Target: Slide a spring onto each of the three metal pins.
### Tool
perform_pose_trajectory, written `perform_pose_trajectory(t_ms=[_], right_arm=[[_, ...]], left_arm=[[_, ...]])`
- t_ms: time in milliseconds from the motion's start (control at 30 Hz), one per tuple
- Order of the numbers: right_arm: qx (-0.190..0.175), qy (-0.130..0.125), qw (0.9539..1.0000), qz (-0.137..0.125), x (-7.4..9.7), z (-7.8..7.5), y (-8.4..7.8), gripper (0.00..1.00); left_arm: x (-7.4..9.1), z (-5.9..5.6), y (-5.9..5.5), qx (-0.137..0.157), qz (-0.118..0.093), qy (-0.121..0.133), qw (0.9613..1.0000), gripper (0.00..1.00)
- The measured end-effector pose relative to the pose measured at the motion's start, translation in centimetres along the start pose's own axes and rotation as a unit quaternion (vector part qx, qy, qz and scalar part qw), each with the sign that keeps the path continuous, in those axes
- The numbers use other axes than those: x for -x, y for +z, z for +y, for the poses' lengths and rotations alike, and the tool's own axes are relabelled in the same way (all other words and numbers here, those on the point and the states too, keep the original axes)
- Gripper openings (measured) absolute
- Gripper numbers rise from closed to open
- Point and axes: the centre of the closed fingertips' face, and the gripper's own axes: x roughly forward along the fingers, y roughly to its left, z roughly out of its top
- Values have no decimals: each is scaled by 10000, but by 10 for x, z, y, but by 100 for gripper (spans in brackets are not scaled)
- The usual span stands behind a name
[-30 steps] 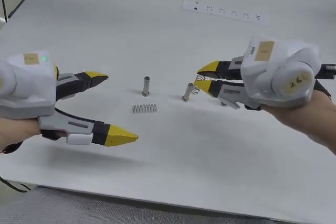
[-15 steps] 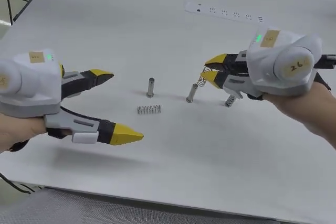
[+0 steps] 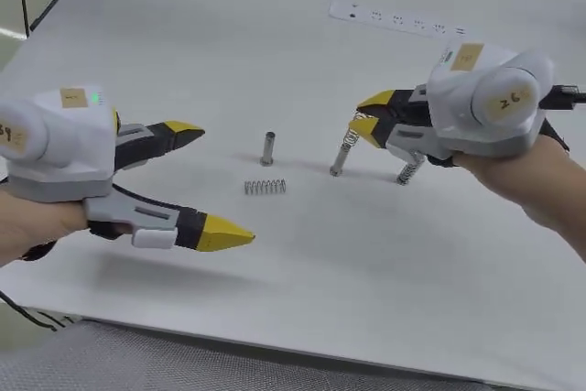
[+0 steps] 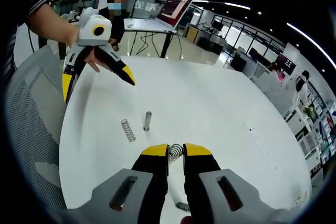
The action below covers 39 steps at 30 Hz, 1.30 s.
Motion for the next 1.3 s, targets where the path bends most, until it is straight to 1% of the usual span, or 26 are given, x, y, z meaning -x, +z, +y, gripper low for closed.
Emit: perform_pose_trajectory(t_ms=[167, 200, 233, 400, 533, 700, 867, 1067, 1300], right_arm=[[34, 22, 10000, 65, -3, 4, -6, 7], [61, -4, 10000, 68, -4, 3, -7, 7], [25, 10, 10000, 66, -4, 3, -7, 7], [38, 37, 9999, 109, -6, 5, -11, 7], [59, 64, 9999, 139, -8, 6, -12, 7], [156, 154, 9994, 257, -16, 8, -17, 8], [147, 219, 9990, 369, -25, 8, -28, 8], [196, 330, 9976, 578, -35, 12, -42, 8], [270, 417, 9968, 631, -42, 15, -51, 8]], left_arm=[[1, 1, 0, 29, -14, 17, 10000, 95], [1, 1, 0, 40, -13, 27, 10000, 95], [1, 1, 0, 43, -19, 29, 10000, 94], [1, -1, 3, 73, -62, 2, 10000, 94], [1, -1, 0, 74, -28, 11, 10000, 94], [1, -1, -2, 94, 7, 18, 10000, 94], [1, 0, -2, 110, 27, 26, 9999, 94], [-1, 0, -4, 109, 72, 3, 9999, 93], [-3, 2, -2, 129, 47, 21, 9999, 93]])
